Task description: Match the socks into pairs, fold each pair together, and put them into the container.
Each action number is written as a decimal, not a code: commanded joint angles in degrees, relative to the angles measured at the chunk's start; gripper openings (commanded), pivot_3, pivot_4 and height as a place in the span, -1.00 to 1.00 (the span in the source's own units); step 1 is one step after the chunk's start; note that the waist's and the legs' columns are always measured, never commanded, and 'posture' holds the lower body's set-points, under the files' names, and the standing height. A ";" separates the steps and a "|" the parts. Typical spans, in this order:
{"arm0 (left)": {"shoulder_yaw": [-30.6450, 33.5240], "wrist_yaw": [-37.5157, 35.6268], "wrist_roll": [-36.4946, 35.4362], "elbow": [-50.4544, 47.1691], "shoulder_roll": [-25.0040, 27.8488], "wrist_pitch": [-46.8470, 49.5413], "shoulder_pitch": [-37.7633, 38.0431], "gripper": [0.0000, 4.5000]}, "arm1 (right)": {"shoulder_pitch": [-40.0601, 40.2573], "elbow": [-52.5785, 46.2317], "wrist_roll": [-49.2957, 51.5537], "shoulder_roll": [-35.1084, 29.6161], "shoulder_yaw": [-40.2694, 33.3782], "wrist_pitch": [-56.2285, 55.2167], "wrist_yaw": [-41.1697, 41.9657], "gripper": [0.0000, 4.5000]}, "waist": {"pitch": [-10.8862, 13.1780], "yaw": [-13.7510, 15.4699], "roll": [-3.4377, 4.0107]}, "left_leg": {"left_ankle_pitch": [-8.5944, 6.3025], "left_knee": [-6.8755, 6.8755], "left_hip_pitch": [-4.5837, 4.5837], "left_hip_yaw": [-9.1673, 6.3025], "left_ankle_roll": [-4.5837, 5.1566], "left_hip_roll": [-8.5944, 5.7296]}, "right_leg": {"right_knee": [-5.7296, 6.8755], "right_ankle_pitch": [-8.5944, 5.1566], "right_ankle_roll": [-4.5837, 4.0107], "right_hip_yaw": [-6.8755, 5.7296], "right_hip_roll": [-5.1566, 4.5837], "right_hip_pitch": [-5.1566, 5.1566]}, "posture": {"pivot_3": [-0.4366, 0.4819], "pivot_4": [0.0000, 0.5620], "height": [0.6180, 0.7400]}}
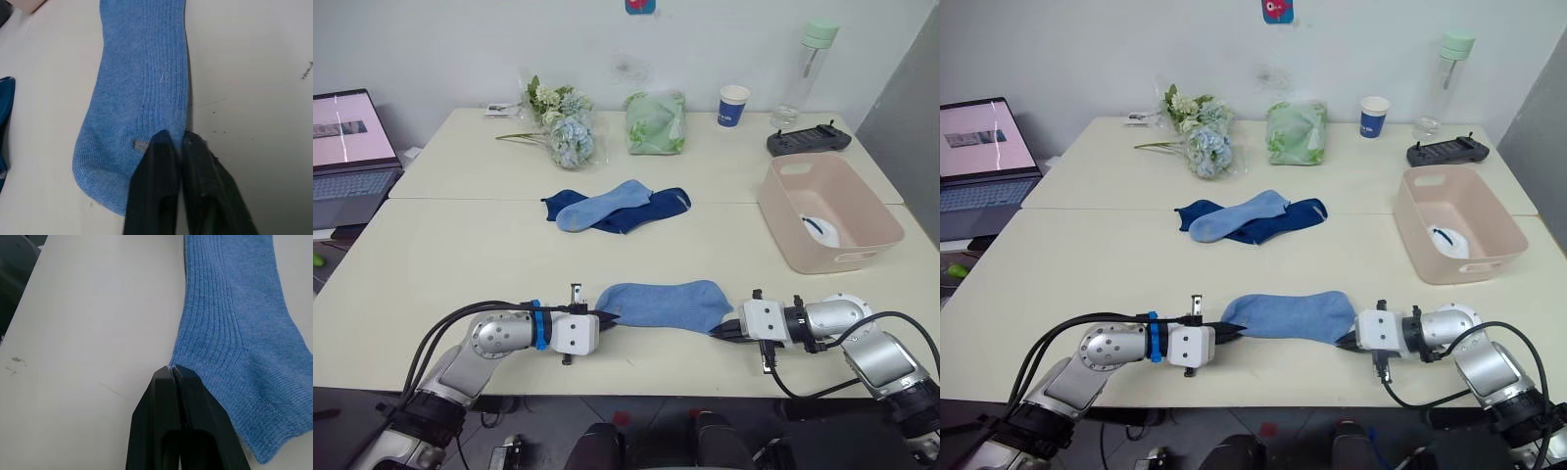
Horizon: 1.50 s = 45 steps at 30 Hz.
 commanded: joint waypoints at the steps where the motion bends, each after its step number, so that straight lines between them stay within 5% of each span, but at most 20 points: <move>1: 0.19 0.26 -0.01 1.46 -0.31 2.28 0.70 -0.99 | -1.16 0.28 -0.05 -0.12 -1.28 -1.56 -0.29 -1.00 | 0.00 0.00 0.00 | 0.00 0.00 0.00 0.00 0.00 0.00 | 0.00 0.00 0.00 0.00 0.00 0.00 | -0.05 -0.47 1.00; 5: 0.18 0.27 -0.18 1.45 -0.01 2.09 0.85 -0.99 | -1.57 0.99 1.31 0.56 -2.11 -1.30 -0.57 -1.00 | 0.00 -0.01 0.00 | 0.00 0.00 0.00 0.00 0.00 0.00 | -0.01 0.00 0.00 0.01 0.00 0.00 | -0.05 -0.47 1.00; 12: 0.53 1.24 -0.18 2.54 -0.19 2.16 0.93 -1.00 | -0.31 -0.36 4.70 -0.29 -3.33 -0.35 1.79 -0.15 | 0.01 0.01 0.02 | 0.00 0.00 0.00 -0.02 0.00 0.03 | 0.00 0.00 0.00 0.01 0.00 0.00 | -0.05 -0.47 1.00; 31: -0.21 0.28 -0.48 4.03 -0.64 1.06 -0.50 -1.00 | -2.02 1.43 0.96 1.74 -0.18 4.48 1.38 -0.15 | -0.01 0.01 0.09 | 0.00 -0.02 0.01 -0.01 0.00 0.01 | 0.00 -0.01 0.01 0.02 -0.01 0.00 | -0.05 -0.47 1.00; 38: -0.26 0.59 0.15 4.19 -0.42 0.58 -0.41 -1.00 | -2.47 1.82 3.17 3.81 -1.68 7.67 1.30 -0.99 | -0.01 0.02 0.10 | 0.00 -0.02 0.01 -0.02 0.00 0.01 | -0.01 -0.01 0.01 0.02 -0.01 0.00 | -0.05 -0.47 1.00; 45: 0.50 0.05 -1.86 3.10 -0.32 1.01 0.59 -1.00 | -3.31 -0.07 6.59 2.90 -3.79 8.82 2.96 -0.99 | 0.01 0.02 0.13 | 0.00 -0.03 0.01 -0.02 0.00 0.01 | -0.01 -0.01 0.01 0.02 -0.01 0.00 | -0.05 -0.47 1.00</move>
